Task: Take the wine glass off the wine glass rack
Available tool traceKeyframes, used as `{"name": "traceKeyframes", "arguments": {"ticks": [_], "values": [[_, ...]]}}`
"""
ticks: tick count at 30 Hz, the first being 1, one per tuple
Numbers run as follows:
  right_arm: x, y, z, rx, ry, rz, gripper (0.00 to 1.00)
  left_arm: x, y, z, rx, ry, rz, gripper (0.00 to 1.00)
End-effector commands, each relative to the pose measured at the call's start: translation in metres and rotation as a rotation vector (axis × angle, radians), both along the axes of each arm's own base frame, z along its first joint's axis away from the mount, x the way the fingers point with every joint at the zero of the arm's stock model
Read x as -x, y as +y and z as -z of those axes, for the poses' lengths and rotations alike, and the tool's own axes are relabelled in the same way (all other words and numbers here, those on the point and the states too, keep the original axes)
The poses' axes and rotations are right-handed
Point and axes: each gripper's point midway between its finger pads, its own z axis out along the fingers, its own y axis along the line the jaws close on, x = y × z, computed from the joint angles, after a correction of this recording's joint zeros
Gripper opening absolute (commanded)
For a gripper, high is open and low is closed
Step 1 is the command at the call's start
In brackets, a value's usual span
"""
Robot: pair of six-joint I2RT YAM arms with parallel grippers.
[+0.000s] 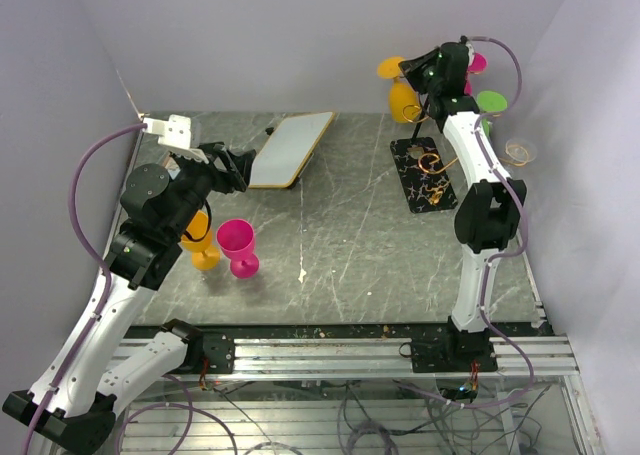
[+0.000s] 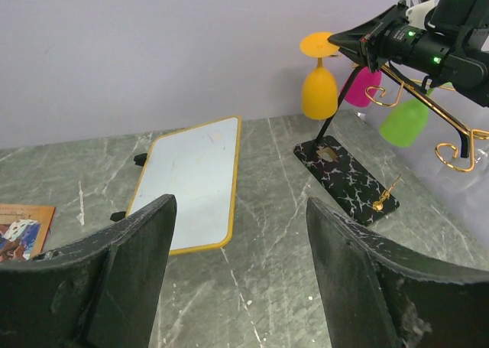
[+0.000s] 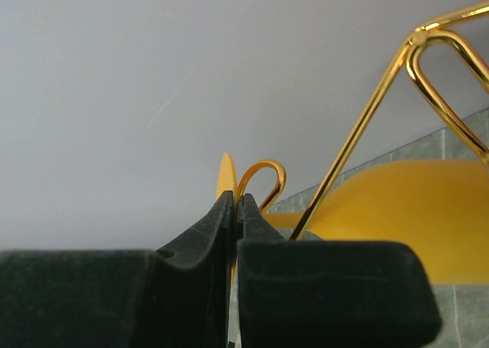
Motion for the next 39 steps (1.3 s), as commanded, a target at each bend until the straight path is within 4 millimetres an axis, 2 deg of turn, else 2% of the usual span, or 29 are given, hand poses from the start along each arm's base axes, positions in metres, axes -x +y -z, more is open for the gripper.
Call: {"name": "traceKeyframes", "arguments": {"ticks": [1,8,10,15,18,19,20,29,39], "values": [[0.014,-0.002,-0.032,-0.065,-0.060,-0.018,0.00,0.002,-0.004,-0.009,0.020,-0.037,0.022,0.79],[0.027,-0.011,-0.041,-0.108,-0.078,0.013,0.00,0.002,-0.006,-0.008,0.022,-0.037,0.031,0.79],[0.026,-0.018,-0.033,-0.119,-0.059,0.037,0.00,0.001,-0.006,-0.007,0.023,-0.034,0.031,0.79],[0.030,-0.037,-0.039,-0.151,-0.068,0.092,0.00,0.001,-0.007,-0.008,0.024,-0.035,0.032,0.80],[0.024,-0.041,-0.037,-0.160,-0.076,0.099,0.00,0.001,-0.007,-0.007,0.023,-0.032,0.035,0.80],[0.023,-0.042,-0.042,-0.165,-0.086,0.094,0.00,0.001,-0.008,-0.007,0.024,-0.033,0.036,0.80],[0.016,-0.042,-0.033,-0.164,-0.074,0.093,0.00,0.001,-0.008,-0.007,0.023,-0.033,0.036,0.80],[-0.006,-0.058,-0.030,-0.165,-0.093,0.144,0.00,0.000,-0.007,-0.006,0.019,-0.029,0.032,0.80],[-0.027,-0.050,-0.039,-0.145,-0.158,0.094,0.00,0.000,-0.009,-0.005,0.018,-0.026,0.036,0.80]]}}
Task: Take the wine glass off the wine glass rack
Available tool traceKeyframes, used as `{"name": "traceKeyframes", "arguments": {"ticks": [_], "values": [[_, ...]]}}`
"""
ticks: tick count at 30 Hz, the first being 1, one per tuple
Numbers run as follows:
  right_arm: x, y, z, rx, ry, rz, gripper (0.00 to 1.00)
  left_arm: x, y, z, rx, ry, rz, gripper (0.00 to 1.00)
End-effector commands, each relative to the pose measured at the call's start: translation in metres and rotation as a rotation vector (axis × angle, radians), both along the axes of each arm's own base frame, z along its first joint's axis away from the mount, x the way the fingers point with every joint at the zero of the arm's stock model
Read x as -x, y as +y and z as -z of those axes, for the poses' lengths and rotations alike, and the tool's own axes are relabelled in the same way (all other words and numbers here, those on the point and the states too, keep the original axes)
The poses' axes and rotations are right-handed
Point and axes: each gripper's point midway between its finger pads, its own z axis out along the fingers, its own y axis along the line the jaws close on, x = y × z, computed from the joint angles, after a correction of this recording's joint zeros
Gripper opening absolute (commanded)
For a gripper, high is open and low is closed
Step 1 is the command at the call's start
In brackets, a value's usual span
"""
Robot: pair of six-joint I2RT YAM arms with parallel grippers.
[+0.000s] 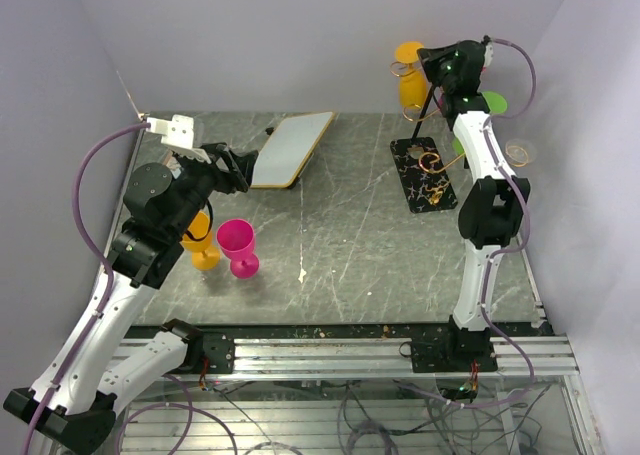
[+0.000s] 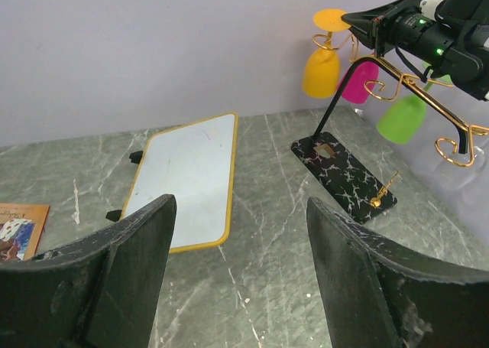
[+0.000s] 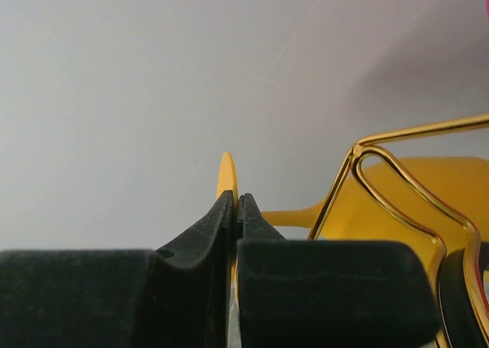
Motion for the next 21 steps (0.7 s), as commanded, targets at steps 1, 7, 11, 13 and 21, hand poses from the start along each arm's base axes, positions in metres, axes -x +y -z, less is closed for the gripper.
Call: {"name": "traceKeyframes", "arguments": {"ticks": [1,7,11,13,21], "values": [[-0.010,-0.003,-0.017,0.021,-0.073,-0.010,0.00,0.001,-0.004,-0.009,0.019,-0.035,0.021,0.80],[-0.013,0.020,-0.019,0.017,-0.104,-0.078,0.00,0.001,-0.005,-0.008,0.020,-0.032,0.025,0.80],[-0.012,0.041,-0.027,0.039,-0.140,-0.115,0.00,0.001,-0.006,-0.009,0.022,-0.034,0.027,0.80],[-0.011,0.050,-0.029,0.038,-0.150,-0.136,0.00,0.001,-0.006,-0.009,0.023,-0.035,0.028,0.80],[0.002,0.102,-0.042,0.011,-0.173,-0.244,0.00,0.002,-0.006,-0.010,0.026,-0.037,0.031,0.80]]}}
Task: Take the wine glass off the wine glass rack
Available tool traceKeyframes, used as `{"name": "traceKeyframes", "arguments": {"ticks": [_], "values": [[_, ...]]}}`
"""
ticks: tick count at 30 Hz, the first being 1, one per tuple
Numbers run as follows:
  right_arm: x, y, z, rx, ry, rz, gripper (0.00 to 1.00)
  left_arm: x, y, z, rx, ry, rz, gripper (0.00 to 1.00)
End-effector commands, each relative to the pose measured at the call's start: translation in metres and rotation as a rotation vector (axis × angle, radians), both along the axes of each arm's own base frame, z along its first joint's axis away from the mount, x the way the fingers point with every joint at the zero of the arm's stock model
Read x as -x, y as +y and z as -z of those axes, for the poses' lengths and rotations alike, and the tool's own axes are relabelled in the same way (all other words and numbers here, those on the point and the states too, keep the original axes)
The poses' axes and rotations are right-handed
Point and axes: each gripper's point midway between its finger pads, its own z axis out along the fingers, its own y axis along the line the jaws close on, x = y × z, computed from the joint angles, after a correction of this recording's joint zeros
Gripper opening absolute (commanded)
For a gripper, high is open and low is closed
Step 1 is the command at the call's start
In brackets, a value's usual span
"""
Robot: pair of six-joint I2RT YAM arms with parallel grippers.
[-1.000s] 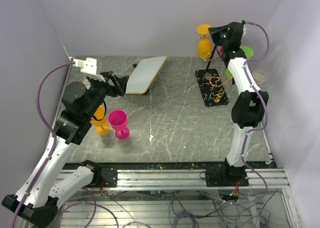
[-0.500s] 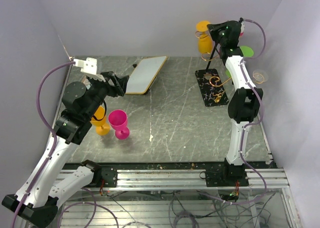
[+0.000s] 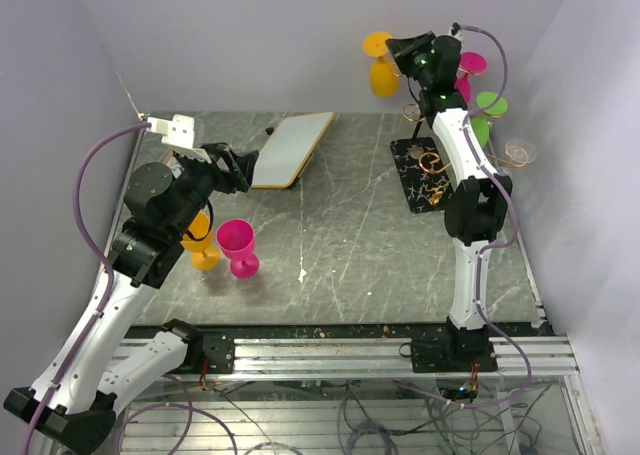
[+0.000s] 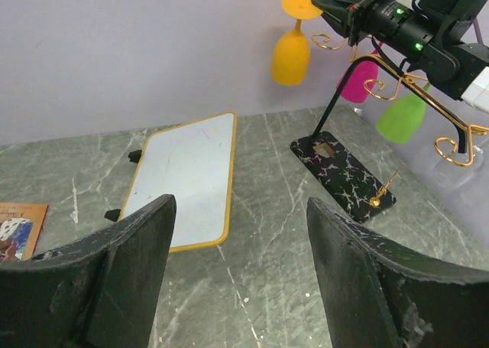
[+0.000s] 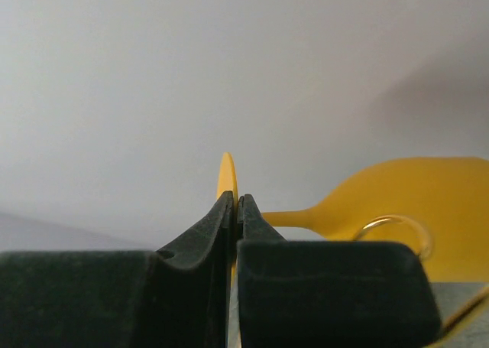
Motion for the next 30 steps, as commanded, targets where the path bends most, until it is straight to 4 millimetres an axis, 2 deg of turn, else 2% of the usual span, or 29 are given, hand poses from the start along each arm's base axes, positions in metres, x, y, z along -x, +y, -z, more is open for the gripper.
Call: {"name": "traceKeyframes", "arguments": {"ticks": [1,5,6,9,10,11,12,16,20,24,27,30], "values": [[0.011,0.036,-0.025,-0.022,-0.066,-0.093,0.00,0.003,-0.005,-0.010,0.027,-0.040,0.029,0.80],[0.036,0.075,-0.043,-0.030,-0.083,-0.175,0.00,0.003,-0.006,-0.011,0.033,-0.040,0.033,0.80],[0.046,0.089,-0.051,-0.026,-0.091,-0.202,0.00,0.002,-0.007,-0.010,0.034,-0.037,0.035,0.80],[0.079,0.116,-0.068,-0.038,-0.097,-0.279,0.00,0.001,-0.009,-0.008,0.038,-0.030,0.043,0.80],[0.090,0.125,-0.061,-0.045,-0.072,-0.306,0.00,0.000,-0.010,-0.006,0.039,-0.025,0.046,0.80],[0.106,0.132,-0.067,-0.052,-0.075,-0.335,0.00,-0.001,-0.011,-0.004,0.039,-0.019,0.048,0.80],[0.128,0.136,-0.082,-0.059,-0.093,-0.356,0.00,-0.002,-0.012,-0.002,0.039,-0.013,0.049,0.80],[0.193,0.149,-0.094,-0.070,-0.110,-0.434,0.00,-0.007,-0.019,0.004,0.057,0.015,0.075,0.79],[0.254,0.132,-0.100,-0.108,-0.118,-0.465,0.00,-0.010,-0.031,0.012,0.110,0.050,0.117,0.78],[0.306,0.094,-0.100,-0.173,-0.124,-0.377,0.00,-0.010,-0.040,0.017,0.172,0.104,0.150,0.79],[0.346,0.072,-0.106,-0.242,-0.176,-0.356,0.00,-0.003,-0.049,0.009,0.245,0.127,0.210,0.79],[0.375,0.056,-0.109,-0.328,-0.225,-0.348,0.00,0.009,-0.066,-0.005,0.358,0.151,0.322,0.80]]}}
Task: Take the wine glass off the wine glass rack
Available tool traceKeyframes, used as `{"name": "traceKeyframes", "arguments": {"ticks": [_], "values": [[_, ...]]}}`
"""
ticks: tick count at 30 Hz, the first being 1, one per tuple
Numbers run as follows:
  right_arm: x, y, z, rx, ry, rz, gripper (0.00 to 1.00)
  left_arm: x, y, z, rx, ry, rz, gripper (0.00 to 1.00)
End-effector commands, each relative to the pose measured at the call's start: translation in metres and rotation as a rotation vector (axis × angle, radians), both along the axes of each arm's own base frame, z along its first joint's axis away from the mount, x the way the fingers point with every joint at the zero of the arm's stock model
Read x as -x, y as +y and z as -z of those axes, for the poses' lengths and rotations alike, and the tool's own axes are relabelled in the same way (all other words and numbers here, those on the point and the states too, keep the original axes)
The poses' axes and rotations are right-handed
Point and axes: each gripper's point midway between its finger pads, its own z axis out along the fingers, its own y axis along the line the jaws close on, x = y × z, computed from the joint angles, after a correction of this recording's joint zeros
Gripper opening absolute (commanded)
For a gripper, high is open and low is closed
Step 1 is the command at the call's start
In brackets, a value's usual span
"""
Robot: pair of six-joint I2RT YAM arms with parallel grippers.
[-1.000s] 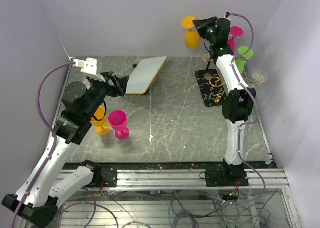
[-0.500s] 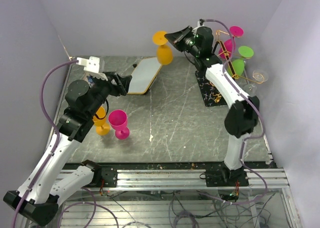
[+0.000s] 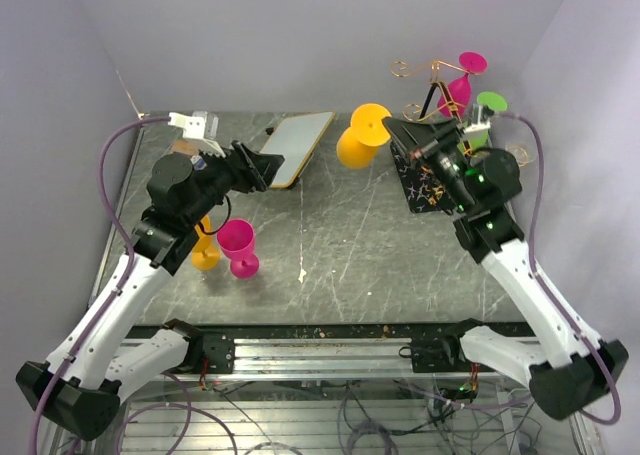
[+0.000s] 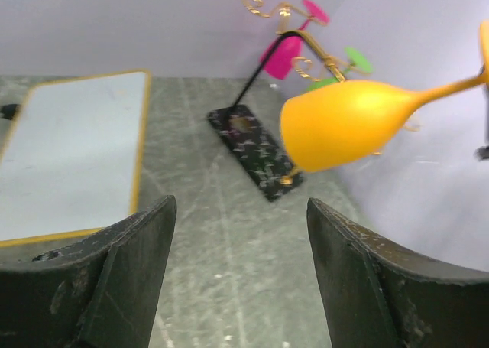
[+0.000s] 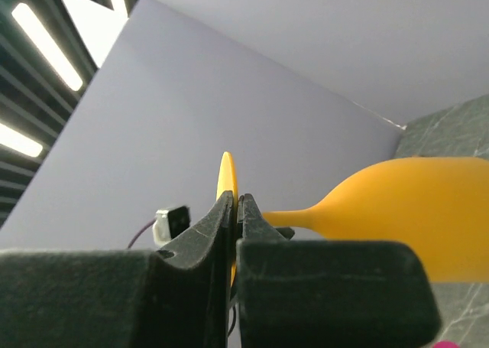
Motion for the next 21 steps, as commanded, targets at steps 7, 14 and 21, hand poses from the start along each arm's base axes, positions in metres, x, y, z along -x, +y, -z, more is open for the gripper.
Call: {"name": "traceKeyframes", "arguments": {"ticks": [7,14,21], "values": [[0.083,-0.037,-0.047,-0.399,-0.145,-0.117,0.00,0.052,-0.058,-0.079,0.479,-0.047,0.501,0.78],[0.109,-0.037,-0.065,-0.572,-0.188,-0.313,0.00,0.061,-0.067,-0.087,0.624,-0.031,0.650,0.77],[0.110,-0.034,-0.058,-0.685,-0.154,-0.451,0.00,0.071,-0.077,-0.087,0.650,0.005,0.768,0.72]]}}
